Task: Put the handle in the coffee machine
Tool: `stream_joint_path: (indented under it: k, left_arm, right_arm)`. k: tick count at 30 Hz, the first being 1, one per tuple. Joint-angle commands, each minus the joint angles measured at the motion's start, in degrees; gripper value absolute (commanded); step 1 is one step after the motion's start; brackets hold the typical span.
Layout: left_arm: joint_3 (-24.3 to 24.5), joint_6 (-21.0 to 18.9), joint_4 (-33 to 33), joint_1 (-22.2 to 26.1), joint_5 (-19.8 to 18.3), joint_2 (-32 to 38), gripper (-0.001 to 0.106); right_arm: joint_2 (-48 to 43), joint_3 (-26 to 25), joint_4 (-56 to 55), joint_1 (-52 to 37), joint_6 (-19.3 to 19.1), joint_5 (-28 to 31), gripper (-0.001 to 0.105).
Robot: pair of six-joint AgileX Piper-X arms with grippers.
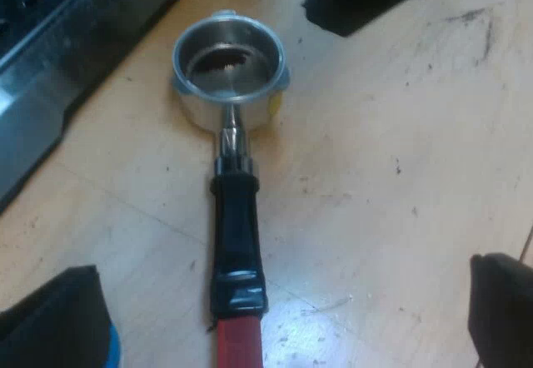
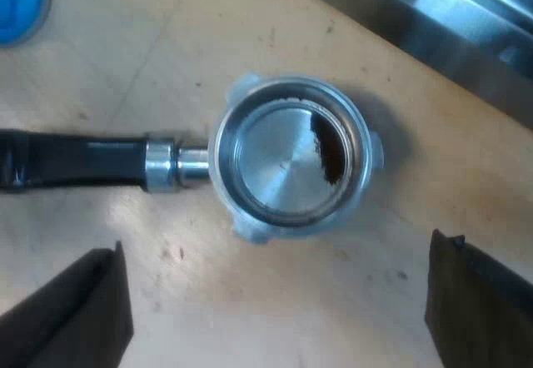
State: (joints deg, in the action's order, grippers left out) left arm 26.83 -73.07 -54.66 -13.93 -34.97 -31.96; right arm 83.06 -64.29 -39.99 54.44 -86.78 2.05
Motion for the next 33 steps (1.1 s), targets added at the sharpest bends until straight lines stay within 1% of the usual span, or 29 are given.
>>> stream_joint_path:
  k: [1, 3, 6, 9, 14, 18, 25, 33]
  left_arm:
    - [-0.73, 0.34, 2.36, 0.14, -0.99, -0.14, 0.09]
    - [-0.72, 0.34, 3.18, 0.14, -1.45, -0.14, 0.09]
    - [-0.72, 0.34, 4.98, 0.14, -1.47, -0.14, 0.09]
    - [-0.72, 0.34, 6.52, 0.14, -1.86, -0.14, 0.09]
    - [-0.72, 0.34, 6.34, 0.14, -2.0, -0.14, 0.09]
    - [-0.72, 0.34, 6.34, 0.14, -2.19, -0.14, 0.09]
    - [-0.72, 0.11, 6.14, 0.14, -2.19, -0.14, 0.09]
    - [-0.72, 0.11, 5.73, 0.14, -2.19, -0.14, 0.09]
  right_arm:
    - [1.08, -0.26, 1.74, -1.71, -2.03, -1.54, 0.075]
    - [1.76, -0.26, 2.02, -2.38, -3.05, -3.01, 0.075]
    - [2.92, -0.26, 2.3, -2.47, -5.54, -3.3, 0.075]
    - [4.01, -0.26, 2.87, -2.47, -5.82, -3.3, 0.074]
    - [5.46, -1.42, 2.96, -2.47, -6.58, -3.3, 0.074]
    - [7.38, -3.15, 2.9, -2.47, -8.29, -3.3, 0.074]
    - [11.54, -5.1, 2.9, -2.47, -8.61, -3.65, 0.074]
    - [13.95, -5.37, 3.64, -2.47, -9.22, -3.65, 0.074]
